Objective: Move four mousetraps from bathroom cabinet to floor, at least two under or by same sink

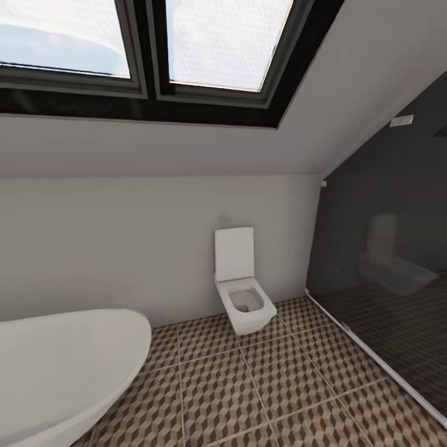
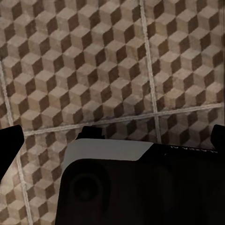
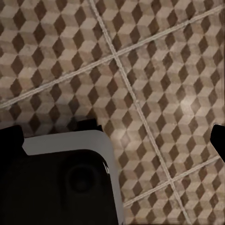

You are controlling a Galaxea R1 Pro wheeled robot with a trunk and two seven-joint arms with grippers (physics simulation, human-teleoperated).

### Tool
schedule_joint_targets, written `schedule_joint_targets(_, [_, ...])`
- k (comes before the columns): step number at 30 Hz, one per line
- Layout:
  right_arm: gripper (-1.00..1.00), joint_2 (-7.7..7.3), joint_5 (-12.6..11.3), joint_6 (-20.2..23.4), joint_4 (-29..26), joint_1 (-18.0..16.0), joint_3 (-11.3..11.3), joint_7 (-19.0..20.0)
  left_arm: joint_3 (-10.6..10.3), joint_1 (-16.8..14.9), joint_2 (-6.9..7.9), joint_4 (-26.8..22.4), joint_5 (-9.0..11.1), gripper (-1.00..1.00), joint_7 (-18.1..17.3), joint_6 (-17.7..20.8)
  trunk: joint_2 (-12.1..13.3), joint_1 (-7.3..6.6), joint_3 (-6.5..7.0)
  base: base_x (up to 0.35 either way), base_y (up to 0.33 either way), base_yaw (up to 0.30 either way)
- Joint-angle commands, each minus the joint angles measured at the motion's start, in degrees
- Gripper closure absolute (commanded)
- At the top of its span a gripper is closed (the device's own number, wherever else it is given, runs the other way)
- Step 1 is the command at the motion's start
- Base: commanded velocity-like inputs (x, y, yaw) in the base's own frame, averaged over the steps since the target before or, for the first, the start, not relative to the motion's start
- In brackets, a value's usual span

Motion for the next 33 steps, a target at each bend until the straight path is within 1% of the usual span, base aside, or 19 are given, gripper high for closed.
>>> schedule_joint_targets(1, [-1.0, 0.0, 0.1, -0.4, 0.2, -0.1, -0.4, -0.1, 0.3, 0.0, -0.01, 0.0, 0.3, -1.0, 0.0, -0.2, 0.0, 0.0, -0.04, 0.0, 0.0, -0.289])
schedule_joint_targets(33, [-1.0, 0.08, 0.0, -0.4, 0.2, -0.1, -0.3, -0.1, 0.3, 0.0, -0.01, 0.0, 0.3, -1.0, 0.0, -0.2, 0.0, 0.0, 0.99, 0.0, 0.0, -0.289])
